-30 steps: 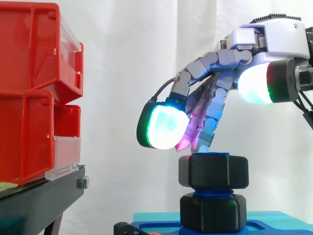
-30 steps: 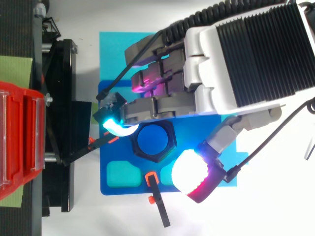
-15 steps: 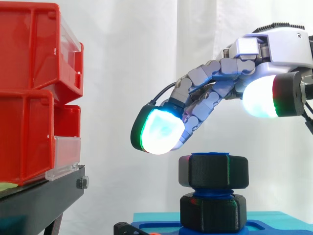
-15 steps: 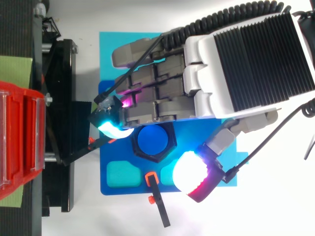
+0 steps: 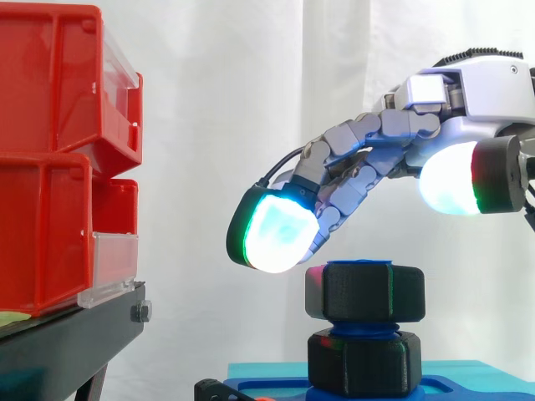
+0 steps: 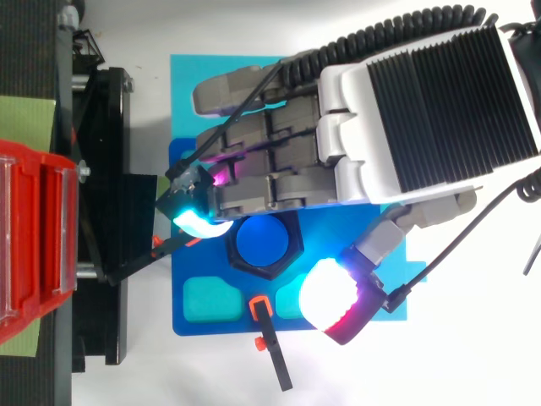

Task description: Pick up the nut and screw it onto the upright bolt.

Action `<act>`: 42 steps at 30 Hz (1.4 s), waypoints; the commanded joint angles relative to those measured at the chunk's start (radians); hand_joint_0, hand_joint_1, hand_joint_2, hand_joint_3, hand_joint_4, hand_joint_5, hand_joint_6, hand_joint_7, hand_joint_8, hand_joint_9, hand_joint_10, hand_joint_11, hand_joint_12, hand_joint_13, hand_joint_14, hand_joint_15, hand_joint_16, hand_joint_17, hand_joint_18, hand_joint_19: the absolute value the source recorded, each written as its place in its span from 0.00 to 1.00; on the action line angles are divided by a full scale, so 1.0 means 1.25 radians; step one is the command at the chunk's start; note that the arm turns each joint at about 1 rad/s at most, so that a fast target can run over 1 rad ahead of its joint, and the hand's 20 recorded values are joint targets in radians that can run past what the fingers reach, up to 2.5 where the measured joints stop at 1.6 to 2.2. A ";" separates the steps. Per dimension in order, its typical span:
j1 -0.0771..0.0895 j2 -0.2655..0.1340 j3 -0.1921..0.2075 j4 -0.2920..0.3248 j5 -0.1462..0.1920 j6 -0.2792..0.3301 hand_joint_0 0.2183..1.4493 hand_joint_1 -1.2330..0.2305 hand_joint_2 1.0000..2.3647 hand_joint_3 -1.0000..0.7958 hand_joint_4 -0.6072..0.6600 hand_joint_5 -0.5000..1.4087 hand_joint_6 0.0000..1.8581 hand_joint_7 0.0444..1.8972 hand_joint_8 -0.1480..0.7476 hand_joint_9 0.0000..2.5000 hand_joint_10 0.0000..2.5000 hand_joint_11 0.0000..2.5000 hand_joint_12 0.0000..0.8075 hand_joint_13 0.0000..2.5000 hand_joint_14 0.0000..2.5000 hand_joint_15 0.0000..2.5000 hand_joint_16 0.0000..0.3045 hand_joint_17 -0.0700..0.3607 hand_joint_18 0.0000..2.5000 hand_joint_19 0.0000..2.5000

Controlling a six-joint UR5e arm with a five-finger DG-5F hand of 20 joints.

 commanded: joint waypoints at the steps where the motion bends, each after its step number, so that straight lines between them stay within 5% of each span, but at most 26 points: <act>1: 0.000 0.000 -0.005 0.000 0.000 0.000 0.22 0.67 0.00 0.28 0.61 0.22 0.27 0.37 0.36 0.22 0.00 0.00 0.28 0.21 0.00 0.00 0.08 0.28 0.04 0.00; 15: -0.005 0.000 -0.011 0.000 0.000 0.000 0.23 0.64 0.00 0.28 0.69 0.25 0.27 0.53 0.39 0.28 0.00 0.00 0.26 0.26 0.00 0.00 0.06 0.26 0.10 0.00; 27: -0.026 0.000 -0.005 -0.010 -0.015 -0.028 0.26 0.60 0.00 0.28 0.55 0.31 0.27 0.77 0.41 0.49 0.00 0.00 0.15 0.39 0.00 0.00 0.03 0.21 0.29 0.02; 29: -0.032 0.001 0.001 -0.018 -0.022 -0.039 0.26 0.59 0.00 0.28 0.52 0.32 0.29 0.72 0.39 0.57 0.00 0.00 0.12 0.43 0.00 0.00 0.02 0.20 0.33 0.04; 34: -0.046 0.001 0.033 -0.061 -0.031 -0.065 0.26 0.59 0.00 0.28 0.54 0.32 0.28 0.75 0.41 0.58 0.00 0.00 0.13 0.44 0.00 0.00 0.02 0.19 0.34 0.05; 35: -0.051 0.001 0.071 -0.107 -0.031 -0.085 0.26 0.59 0.00 0.28 0.56 0.31 0.27 0.76 0.42 0.57 0.00 0.00 0.13 0.44 0.00 0.00 0.02 0.20 0.33 0.04; 42: -0.045 0.000 0.085 -0.102 -0.028 -0.085 0.25 0.60 0.00 0.28 0.66 0.26 0.27 0.57 0.42 0.50 0.00 0.00 0.17 0.39 0.00 0.00 0.04 0.23 0.29 0.04</act>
